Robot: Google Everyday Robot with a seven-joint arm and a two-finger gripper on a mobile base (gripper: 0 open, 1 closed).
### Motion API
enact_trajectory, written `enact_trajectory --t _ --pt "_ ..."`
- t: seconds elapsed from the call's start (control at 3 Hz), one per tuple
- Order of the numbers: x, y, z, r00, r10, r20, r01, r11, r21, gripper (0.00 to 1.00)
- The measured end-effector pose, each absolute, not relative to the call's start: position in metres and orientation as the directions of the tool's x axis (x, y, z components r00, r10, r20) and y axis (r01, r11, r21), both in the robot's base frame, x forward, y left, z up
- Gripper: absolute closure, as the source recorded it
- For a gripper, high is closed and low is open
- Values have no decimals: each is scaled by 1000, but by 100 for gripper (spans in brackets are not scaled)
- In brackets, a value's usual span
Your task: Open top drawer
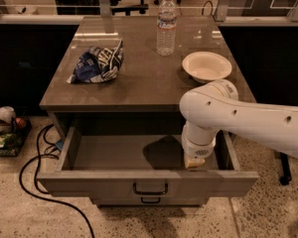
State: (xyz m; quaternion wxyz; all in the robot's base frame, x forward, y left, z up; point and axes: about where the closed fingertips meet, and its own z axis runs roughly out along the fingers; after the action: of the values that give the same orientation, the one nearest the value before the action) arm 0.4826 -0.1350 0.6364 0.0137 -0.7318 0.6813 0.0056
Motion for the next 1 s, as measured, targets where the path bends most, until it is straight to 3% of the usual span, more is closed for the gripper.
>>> enact_trajectory --t 1.0 --pt "425 -138 631 16 -1000 -25 -999 -17 41 100"
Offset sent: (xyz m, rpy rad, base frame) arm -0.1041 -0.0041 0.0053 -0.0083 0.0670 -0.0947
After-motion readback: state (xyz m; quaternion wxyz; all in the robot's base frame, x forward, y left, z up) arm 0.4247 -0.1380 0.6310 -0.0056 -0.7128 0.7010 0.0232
